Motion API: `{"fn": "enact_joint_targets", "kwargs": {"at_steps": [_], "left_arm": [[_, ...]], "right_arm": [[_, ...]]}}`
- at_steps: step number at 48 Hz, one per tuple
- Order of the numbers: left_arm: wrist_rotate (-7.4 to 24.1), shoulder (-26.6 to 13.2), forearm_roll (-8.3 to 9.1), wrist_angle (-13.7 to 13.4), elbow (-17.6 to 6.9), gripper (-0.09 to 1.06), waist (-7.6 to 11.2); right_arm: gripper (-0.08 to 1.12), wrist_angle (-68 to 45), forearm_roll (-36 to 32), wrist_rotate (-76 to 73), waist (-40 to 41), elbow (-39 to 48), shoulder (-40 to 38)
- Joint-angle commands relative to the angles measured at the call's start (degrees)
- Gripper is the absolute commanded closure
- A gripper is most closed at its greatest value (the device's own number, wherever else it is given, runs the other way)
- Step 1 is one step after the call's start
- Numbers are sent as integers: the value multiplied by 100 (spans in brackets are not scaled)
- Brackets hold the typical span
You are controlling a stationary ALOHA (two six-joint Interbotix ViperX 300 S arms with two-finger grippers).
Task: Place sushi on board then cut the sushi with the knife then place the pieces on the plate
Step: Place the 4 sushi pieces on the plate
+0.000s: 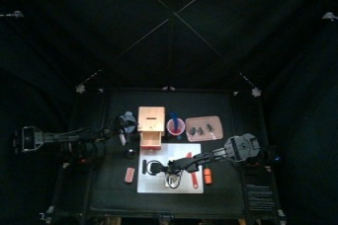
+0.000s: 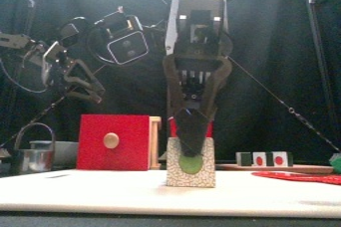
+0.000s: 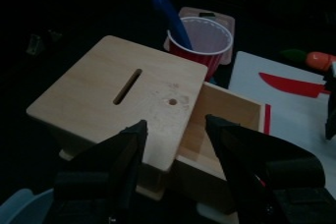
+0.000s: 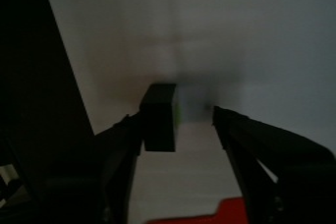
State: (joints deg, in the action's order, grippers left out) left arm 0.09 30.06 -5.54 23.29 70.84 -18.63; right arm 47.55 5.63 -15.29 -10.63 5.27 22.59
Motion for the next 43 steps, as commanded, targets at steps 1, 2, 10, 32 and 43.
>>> {"fn": "enact_joint_targets", "kwargs": {"at_steps": [1,2,10,32,43], "left_arm": [[0,0,-44,35,-79,10,9],[0,0,-44,35,-88,10,9],[0,0,-53,35,-88,10,9],[18,9,-35,35,-88,10,18],[26,0,-44,35,-97,10,0]], "right_arm": [[42,-26,-26,0,9,-18,-158],[44,-26,-26,0,18,-9,-176],[50,9,-35,-97,185,360,-615],[51,35,-659,-1301,2101,3278,-3401],[50,141,-800,-1582,2962,4175,-4298]]}}
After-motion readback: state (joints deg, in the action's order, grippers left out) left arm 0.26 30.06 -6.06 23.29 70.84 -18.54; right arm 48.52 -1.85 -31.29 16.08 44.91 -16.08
